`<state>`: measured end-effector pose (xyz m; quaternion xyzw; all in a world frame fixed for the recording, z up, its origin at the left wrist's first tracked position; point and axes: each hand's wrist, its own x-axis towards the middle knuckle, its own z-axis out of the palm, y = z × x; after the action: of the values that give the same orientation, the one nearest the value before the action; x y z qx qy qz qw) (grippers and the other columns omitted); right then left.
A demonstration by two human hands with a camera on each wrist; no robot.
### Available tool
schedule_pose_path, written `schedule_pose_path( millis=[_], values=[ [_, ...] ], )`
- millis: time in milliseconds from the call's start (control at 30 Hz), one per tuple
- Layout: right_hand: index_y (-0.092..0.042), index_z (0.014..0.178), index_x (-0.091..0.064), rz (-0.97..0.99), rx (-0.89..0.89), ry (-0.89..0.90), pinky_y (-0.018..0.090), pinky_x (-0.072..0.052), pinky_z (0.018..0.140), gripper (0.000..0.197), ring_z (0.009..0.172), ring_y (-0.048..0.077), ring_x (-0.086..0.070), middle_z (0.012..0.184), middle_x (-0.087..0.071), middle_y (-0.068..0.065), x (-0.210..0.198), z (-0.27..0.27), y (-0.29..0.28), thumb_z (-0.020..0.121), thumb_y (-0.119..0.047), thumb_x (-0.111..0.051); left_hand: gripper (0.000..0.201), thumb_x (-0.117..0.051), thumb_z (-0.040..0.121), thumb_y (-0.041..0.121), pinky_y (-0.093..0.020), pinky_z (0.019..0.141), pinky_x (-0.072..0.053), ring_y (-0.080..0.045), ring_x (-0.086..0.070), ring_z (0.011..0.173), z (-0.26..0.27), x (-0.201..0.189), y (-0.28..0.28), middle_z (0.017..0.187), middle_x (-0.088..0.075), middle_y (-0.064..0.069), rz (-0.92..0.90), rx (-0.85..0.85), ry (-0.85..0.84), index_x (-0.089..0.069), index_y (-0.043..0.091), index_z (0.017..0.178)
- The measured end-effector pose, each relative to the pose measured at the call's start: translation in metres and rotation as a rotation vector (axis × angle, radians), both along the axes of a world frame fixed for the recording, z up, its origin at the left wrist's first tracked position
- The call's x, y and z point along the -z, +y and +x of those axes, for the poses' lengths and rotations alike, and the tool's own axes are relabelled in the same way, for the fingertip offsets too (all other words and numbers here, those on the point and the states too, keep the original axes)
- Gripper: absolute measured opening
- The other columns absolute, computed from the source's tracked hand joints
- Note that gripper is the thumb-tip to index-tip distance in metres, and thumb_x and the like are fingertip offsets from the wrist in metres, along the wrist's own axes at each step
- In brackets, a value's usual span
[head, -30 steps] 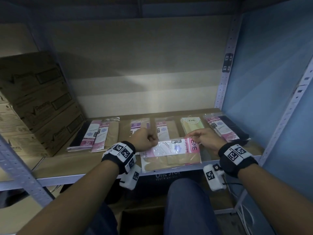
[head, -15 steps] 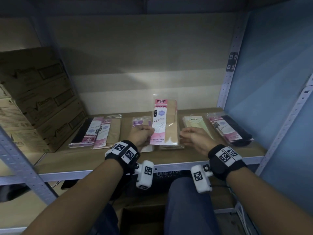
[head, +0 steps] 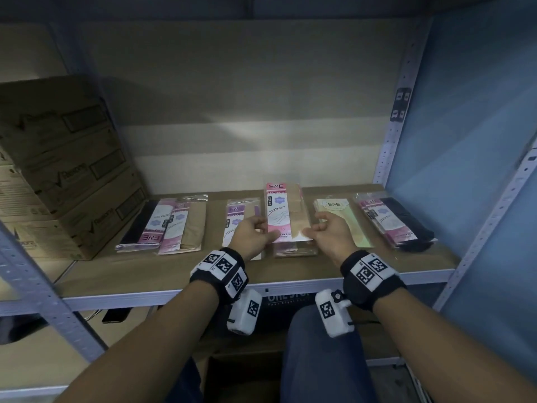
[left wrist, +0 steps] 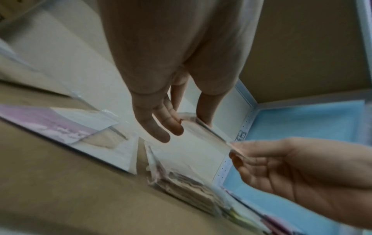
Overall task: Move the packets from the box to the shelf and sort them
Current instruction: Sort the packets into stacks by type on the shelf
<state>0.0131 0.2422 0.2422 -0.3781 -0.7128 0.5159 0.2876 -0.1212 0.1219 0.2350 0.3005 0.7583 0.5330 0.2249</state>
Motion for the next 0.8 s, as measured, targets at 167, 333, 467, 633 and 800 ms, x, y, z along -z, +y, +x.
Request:
schedule_pose_path(
  millis=[167, 333, 467, 633, 800],
  values=[
    [-0.01, 0.112, -0.067, 0.266, -0.034, -0.184, 0.017, -0.043, 0.08, 0.029, 0.094, 0.012, -0.06, 0.107, -0.068, 0.002, 0.001, 0.0, 0.005, 0.085, -0.018, -0.068, 0.042, -0.071, 0.083, 0.021, -0.027, 0.085, -0.048, -0.022, -0.062, 0.101, 0.004, 0.003, 0.012, 0.109, -0.065, -0.004, -0.11, -0.029, 0.334, -0.057, 0.012, 0.121],
    [-0.008, 0.125, -0.059, 0.422, -0.142, -0.365, 0.024, -0.042, 0.091, 0.041, 0.109, 0.019, -0.057, 0.122, -0.06, 0.006, 0.011, 0.003, 0.008, 0.086, -0.019, -0.066, 0.032, -0.065, 0.087, 0.024, -0.032, 0.096, -0.048, -0.02, -0.061, 0.107, 0.009, 0.014, 0.024, 0.119, -0.065, -0.007, -0.198, 0.033, 0.449, -0.064, 0.011, 0.117],
    [-0.008, 0.127, -0.058, 0.447, -0.173, -0.464, 0.026, -0.041, 0.096, 0.043, 0.115, 0.021, -0.055, 0.127, -0.056, 0.008, 0.025, 0.006, 0.015, 0.087, -0.022, -0.065, 0.033, -0.064, 0.089, 0.027, -0.02, 0.09, -0.044, -0.017, -0.061, 0.106, 0.011, 0.026, 0.025, 0.118, -0.067, -0.006, -0.216, 0.059, 0.486, -0.065, 0.011, 0.118],
    [-0.007, 0.123, -0.059, 0.469, -0.201, -0.5, 0.025, -0.039, 0.095, 0.038, 0.109, 0.022, -0.055, 0.127, -0.048, 0.008, 0.038, 0.004, 0.017, 0.088, -0.022, -0.063, 0.033, -0.061, 0.09, 0.028, -0.013, 0.086, -0.03, -0.018, -0.056, 0.109, 0.014, 0.039, 0.023, 0.123, -0.059, -0.007, -0.21, 0.038, 0.563, -0.066, 0.011, 0.118],
    [-0.003, 0.121, -0.06, 0.503, -0.228, -0.508, 0.026, -0.04, 0.096, 0.035, 0.11, 0.021, -0.054, 0.125, -0.052, 0.007, 0.038, 0.002, 0.016, 0.089, -0.02, -0.061, 0.033, -0.06, 0.091, 0.03, -0.013, 0.085, -0.029, -0.018, -0.056, 0.109, 0.011, 0.039, 0.024, 0.121, -0.059, -0.005, -0.237, 0.061, 0.594, -0.067, 0.012, 0.118]
  ],
)
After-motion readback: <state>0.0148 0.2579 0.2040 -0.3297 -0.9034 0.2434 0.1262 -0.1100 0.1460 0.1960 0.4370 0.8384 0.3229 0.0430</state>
